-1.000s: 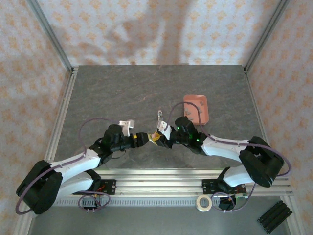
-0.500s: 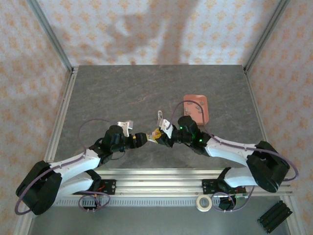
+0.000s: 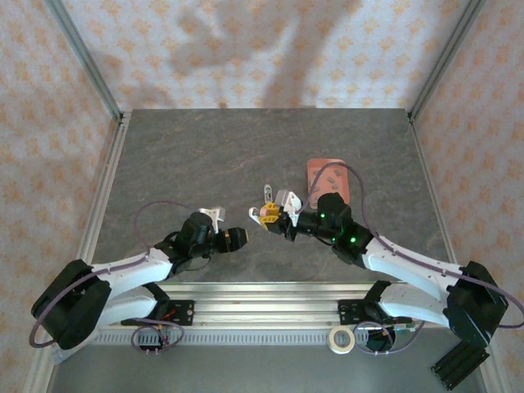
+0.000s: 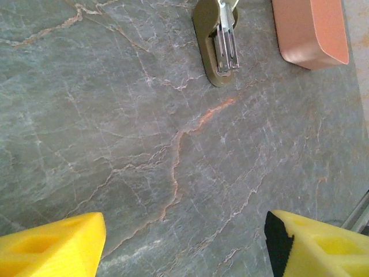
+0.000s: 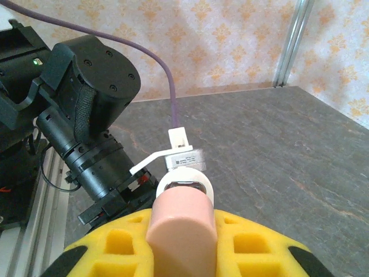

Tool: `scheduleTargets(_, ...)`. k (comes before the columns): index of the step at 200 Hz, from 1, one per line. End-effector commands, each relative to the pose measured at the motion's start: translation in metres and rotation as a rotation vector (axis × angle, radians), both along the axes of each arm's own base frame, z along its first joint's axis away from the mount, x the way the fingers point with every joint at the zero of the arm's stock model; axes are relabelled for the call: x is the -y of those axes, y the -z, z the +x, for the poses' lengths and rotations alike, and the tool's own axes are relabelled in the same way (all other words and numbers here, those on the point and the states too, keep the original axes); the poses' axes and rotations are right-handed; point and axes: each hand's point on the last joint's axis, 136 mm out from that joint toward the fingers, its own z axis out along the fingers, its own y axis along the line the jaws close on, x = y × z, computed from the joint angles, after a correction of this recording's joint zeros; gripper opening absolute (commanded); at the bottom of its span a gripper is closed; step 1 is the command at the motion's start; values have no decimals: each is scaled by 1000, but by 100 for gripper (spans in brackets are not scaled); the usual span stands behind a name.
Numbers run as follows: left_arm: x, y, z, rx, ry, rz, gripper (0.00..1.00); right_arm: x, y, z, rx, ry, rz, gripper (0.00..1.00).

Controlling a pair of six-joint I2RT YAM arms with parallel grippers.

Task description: Load the staples into the stapler

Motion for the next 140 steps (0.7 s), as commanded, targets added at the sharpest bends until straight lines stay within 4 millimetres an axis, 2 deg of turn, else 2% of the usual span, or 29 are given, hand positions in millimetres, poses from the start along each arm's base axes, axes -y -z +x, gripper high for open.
scheduleTargets(1, -2, -6, 5, 58, -5, 18, 76, 7, -1, 2, -1, 43, 23, 19)
scheduleTargets(39, -6, -35, 7, 184, 47, 70, 78, 16, 10, 2, -34, 80, 16, 19)
scheduleTargets(77, -2, -82, 7, 373, 156, 116, 80, 24, 12, 0, -40, 99, 5, 19)
scheduleTargets(140, 35, -124, 7, 414, 292, -35, 80, 23, 12, -6, -55, 72, -1, 19)
